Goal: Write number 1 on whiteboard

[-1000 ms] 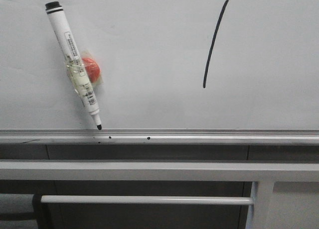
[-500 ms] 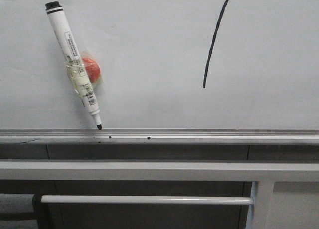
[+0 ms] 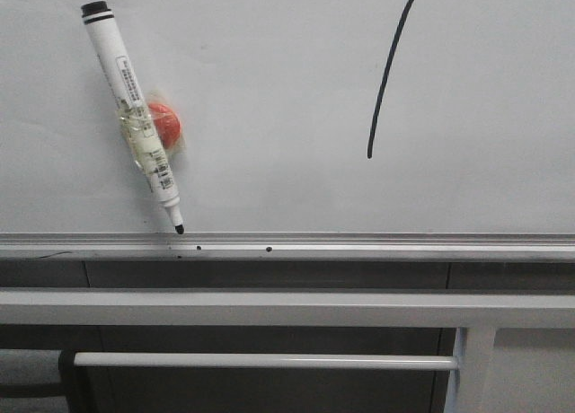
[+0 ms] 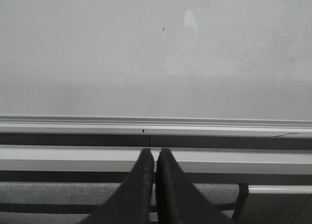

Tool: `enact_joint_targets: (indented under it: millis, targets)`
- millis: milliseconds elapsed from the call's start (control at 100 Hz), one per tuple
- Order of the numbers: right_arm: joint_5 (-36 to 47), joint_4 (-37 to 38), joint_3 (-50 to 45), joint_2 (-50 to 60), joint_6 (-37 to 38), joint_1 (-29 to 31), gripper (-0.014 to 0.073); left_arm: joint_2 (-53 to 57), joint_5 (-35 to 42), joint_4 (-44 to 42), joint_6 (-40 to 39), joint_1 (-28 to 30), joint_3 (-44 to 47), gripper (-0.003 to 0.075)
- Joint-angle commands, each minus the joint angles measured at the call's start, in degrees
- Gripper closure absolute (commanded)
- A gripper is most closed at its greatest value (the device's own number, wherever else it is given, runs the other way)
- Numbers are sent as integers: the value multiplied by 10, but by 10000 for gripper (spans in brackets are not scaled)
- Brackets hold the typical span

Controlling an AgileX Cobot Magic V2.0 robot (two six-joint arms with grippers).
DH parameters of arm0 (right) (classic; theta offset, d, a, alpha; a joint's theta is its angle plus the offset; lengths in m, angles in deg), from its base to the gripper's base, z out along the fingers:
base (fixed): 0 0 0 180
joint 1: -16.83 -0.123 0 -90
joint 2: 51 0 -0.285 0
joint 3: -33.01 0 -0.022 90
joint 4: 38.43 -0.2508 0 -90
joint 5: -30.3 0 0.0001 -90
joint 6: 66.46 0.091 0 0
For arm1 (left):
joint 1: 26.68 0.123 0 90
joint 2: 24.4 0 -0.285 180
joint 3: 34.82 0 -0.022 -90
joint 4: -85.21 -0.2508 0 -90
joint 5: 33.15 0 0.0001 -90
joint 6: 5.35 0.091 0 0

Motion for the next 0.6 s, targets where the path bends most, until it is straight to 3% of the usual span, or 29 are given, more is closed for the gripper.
enact_joint_targets:
  millis: [0,590]
  targets:
    - [21,2,4,-5,-2,0,657,13,37,-1,-5,-3,4,741]
    - [61,2,-13,-5,-12,0,657,13,37,-1,-5,-3,4,741]
